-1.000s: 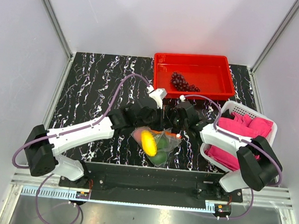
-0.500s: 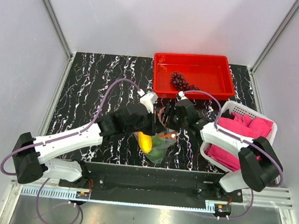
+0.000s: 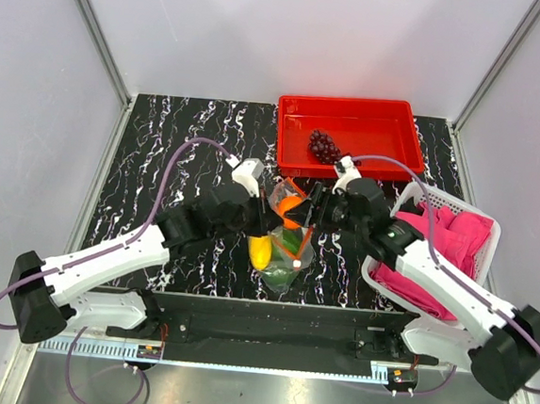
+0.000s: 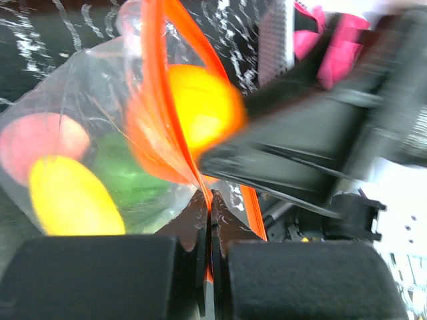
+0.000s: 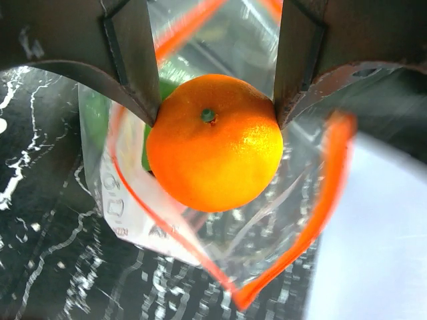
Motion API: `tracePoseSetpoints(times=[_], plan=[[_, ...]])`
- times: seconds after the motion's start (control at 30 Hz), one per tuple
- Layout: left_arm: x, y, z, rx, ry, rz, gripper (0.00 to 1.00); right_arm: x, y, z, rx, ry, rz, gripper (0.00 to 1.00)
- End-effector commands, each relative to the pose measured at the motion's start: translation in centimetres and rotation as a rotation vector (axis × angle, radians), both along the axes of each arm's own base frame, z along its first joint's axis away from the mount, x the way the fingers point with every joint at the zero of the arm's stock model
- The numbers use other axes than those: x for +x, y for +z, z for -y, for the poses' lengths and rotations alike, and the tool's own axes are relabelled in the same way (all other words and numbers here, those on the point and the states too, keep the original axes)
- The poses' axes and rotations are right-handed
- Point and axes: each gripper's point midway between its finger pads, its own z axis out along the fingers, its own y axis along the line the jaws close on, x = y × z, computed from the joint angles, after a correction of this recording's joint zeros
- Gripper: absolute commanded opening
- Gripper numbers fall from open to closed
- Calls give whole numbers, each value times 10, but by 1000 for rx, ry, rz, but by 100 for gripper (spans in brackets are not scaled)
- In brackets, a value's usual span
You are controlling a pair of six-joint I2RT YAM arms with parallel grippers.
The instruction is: Open the zip-top bag and remove the fake food
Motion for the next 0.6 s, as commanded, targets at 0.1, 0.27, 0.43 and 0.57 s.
tracePoseSetpoints(times=[0.1, 0.27, 0.43, 0.57], plan=[[14, 26, -20, -20, 49, 81, 0, -18, 80, 16, 47, 25, 156, 0], [7, 20, -18, -26, 15, 58, 0, 14, 107, 49, -94, -148, 301, 0], [1, 21, -15, -33, -27, 56, 0, 67, 141, 75, -204, -308, 409, 0], [3, 32, -12, -24, -59, 85, 0, 119, 146, 98, -266, -397, 406, 0]])
